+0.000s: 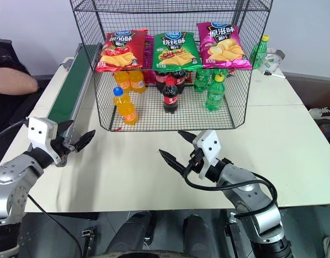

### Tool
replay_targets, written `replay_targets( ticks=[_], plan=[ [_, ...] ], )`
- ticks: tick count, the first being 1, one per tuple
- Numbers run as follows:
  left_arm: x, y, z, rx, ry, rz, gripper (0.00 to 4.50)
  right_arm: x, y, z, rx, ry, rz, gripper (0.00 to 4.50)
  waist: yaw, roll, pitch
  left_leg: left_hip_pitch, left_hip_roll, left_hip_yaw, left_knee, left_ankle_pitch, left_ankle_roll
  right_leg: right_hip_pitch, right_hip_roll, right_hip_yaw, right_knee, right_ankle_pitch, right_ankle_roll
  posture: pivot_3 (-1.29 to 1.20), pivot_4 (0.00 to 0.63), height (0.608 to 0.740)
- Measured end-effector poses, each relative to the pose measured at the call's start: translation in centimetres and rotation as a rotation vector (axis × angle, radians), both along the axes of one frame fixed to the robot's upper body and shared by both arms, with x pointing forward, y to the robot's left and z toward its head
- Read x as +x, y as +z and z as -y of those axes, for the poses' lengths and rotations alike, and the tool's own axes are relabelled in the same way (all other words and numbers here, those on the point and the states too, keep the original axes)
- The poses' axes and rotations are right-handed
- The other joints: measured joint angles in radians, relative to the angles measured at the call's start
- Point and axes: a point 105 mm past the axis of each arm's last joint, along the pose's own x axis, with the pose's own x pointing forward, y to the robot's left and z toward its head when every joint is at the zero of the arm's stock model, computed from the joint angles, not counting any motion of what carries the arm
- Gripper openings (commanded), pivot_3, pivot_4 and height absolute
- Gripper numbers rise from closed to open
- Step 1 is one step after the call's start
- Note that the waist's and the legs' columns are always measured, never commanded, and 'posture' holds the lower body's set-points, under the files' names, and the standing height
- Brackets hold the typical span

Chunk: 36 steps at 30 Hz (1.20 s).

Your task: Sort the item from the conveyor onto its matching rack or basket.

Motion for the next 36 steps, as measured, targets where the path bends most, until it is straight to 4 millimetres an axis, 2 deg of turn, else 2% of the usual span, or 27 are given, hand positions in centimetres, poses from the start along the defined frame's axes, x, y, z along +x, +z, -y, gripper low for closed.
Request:
replay_targets(
  ticks=[22,36],
  plan=[
    [0.0,-0.1,0.0,-0.005,0.002,-0.002,4.44,-1.0,-0.4,-0.6,0.022,0.018,-0.022,4.5,0.0,0.0,0.0,0.0,0.0,0.0,-0.001,0.0,0.0,0.0,0.0,0.0,0.0,0.0,0.0,0.0,0.15,0.74],
    [0.3,-0.2,-0.5,-0.015,0.067,-0.006,4.44,-0.5,0.5,-1.2,0.027,0.058,0.016,4.5,0.0,0.0,0.0,0.0,0.0,0.0,-0.001,0.0,0.0,0.0,0.0,0.0,0.0,0.0,0.0,0.0,0.15,0.74]
  ],
)
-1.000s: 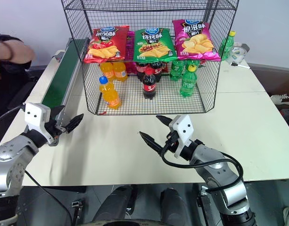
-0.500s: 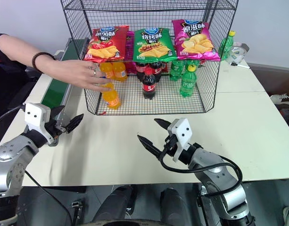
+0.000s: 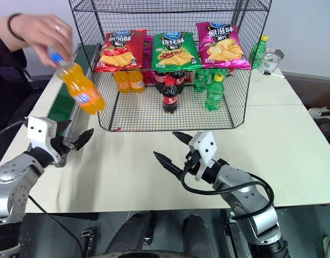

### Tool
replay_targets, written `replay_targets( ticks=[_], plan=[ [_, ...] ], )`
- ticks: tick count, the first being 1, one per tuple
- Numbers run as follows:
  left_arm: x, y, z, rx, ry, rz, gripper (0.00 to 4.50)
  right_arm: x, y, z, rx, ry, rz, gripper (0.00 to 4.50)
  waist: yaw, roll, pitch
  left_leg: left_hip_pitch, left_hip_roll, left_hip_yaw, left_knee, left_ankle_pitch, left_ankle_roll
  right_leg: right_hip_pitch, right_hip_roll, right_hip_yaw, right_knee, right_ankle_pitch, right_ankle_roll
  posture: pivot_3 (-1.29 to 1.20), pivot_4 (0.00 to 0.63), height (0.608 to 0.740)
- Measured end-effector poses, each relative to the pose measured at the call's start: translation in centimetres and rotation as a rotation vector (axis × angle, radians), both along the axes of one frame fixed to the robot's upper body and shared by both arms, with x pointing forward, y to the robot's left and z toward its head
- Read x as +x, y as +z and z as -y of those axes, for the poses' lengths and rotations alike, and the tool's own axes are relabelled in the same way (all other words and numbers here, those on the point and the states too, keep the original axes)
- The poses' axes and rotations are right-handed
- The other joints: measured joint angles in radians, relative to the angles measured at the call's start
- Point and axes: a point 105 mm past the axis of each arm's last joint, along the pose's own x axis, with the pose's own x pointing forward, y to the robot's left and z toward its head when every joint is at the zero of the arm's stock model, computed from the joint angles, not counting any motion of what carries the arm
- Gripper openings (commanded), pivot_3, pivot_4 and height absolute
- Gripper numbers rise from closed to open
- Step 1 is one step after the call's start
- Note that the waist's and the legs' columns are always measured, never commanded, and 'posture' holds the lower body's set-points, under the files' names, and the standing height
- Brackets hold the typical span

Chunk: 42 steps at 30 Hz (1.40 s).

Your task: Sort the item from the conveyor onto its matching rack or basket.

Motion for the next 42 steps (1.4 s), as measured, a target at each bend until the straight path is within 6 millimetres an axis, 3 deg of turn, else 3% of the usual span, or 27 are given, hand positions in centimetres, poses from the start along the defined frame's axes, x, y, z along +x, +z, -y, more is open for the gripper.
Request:
replay_targets(
  ticks=[6,21,42],
  plan=[
    [0.6,0.6,-0.5,-0.03,0.064,0.035,4.44,0.3,0.5,-0.1,0.004,-0.003,0.017,4.5,0.001,0.0,0.0,0.0,0.0,0.0,0.0,0.0,0.0,0.0,0.0,0.0,0.0,0.0,0.0,0.0,0.15,0.74],
    [1.9,1.4,-4.3,-0.057,0.32,0.113,4.44,0.7,0.5,-0.2,0.019,-0.033,0.013,4.5,0.001,0.0,0.0,0.0,0.0,0.0,0.0,0.001,0.002,0.0,0.0,0.0,0.0,0.001,0.001,0.0,0.15,0.74],
    [1.7,0.7,-6.1,-0.045,0.531,0.13,4.44,0.1,-0.5,-0.2,0.019,-0.035,-0.029,4.5,0.001,0.0,0.0,0.0,0.0,0.0,0.0,0.001,0.002,0.0,0.0,-0.001,0.0,0.002,0.003,0.0,0.15,0.74]
  ],
)
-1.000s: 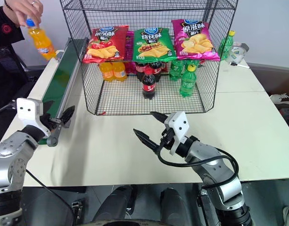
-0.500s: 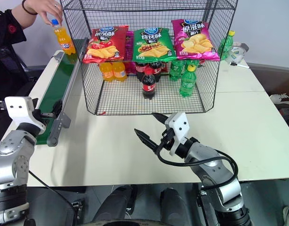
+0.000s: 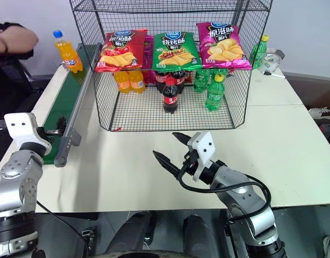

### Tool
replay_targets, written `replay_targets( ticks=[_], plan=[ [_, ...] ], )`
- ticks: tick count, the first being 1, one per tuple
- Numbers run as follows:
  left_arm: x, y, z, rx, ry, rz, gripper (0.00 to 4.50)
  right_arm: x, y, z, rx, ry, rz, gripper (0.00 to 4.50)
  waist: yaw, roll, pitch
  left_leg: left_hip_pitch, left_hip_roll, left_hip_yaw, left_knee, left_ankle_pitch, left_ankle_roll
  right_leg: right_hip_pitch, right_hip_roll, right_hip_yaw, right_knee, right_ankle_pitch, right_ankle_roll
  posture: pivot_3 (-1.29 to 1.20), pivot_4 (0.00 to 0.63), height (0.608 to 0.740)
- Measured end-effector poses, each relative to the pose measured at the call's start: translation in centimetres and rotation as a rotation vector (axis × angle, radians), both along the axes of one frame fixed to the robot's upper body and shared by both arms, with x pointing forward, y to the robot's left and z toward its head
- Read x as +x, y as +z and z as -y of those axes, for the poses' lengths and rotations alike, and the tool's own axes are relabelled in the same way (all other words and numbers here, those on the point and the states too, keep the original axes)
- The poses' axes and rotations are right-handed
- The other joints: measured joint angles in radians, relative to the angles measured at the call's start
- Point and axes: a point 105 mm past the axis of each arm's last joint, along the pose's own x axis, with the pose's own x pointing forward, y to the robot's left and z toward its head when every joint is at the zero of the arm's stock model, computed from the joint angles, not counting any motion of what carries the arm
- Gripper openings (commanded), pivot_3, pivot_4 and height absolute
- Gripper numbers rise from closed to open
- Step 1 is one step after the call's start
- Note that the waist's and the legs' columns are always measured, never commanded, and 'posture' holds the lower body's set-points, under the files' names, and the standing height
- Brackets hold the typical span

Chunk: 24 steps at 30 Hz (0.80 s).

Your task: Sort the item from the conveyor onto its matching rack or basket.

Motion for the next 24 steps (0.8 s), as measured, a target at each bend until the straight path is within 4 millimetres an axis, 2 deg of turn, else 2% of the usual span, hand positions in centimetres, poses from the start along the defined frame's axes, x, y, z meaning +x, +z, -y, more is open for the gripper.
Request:
replay_targets(
  ticks=[8,24],
  plan=[
    [-0.5,0.6,-1.4,0.019,0.078,0.061,4.44,0.0,0.1,0.0,0.001,0.004,0.005,4.5,0.0,0.0,0.0,0.0,0.0,0.0,0.0,0.0,0.0,0.0,0.0,0.0,0.0,0.0,0.0,0.0,0.15,0.74],
    [-0.7,0.0,-1.4,-0.049,0.064,0.075,4.44,-0.2,0.2,-0.5,0.005,0.018,0.009,4.5,0.0,0.0,0.0,0.0,0.0,0.0,0.0,0.0,0.0,0.0,0.0,0.0,0.0,0.0,0.0,0.0,0.15,0.74]
  ],
)
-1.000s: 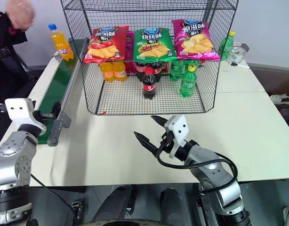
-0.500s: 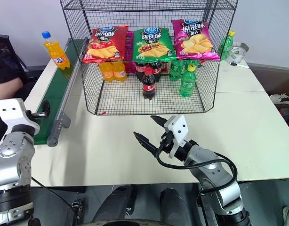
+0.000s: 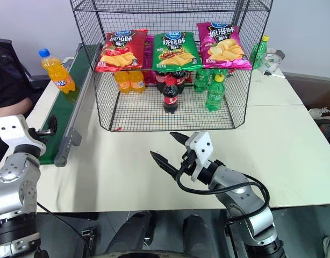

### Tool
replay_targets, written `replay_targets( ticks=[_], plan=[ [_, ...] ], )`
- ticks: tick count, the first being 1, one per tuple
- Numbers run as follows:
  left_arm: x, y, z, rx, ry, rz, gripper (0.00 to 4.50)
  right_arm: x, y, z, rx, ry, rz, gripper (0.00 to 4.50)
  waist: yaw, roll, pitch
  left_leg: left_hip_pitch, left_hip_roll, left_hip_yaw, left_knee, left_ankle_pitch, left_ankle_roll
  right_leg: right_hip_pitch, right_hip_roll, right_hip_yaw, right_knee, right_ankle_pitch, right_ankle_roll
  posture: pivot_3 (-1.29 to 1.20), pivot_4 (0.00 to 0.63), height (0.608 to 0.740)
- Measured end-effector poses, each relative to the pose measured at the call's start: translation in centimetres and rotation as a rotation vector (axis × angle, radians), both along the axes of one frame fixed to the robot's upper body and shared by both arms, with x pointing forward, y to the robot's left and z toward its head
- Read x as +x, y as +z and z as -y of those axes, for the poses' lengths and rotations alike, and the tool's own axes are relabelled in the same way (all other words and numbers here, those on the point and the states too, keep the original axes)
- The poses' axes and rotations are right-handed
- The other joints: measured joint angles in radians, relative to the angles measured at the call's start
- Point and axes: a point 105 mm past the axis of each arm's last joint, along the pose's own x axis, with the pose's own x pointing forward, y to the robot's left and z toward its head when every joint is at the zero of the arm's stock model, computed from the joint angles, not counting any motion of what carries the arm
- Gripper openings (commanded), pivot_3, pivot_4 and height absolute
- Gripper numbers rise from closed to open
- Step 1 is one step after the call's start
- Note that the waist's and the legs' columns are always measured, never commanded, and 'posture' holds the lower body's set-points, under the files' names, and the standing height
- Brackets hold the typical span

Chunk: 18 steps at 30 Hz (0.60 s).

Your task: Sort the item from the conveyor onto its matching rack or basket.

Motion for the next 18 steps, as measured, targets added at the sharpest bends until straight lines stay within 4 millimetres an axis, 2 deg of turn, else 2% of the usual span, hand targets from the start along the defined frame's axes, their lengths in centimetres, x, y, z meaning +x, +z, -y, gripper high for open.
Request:
replay_targets(
  ticks=[18],
  plan=[
    [-0.5,0.2,-1.4,-0.026,0.039,0.02,4.44,0.4,0.6,-0.3,0.002,0.009,0.026,4.5,0.0,0.0,0.0,0.0,0.0,0.0,0.0,0.0,0.0,0.0,0.0,0.0,0.0,0.0,0.0,0.0,0.15,0.74]
  ],
)
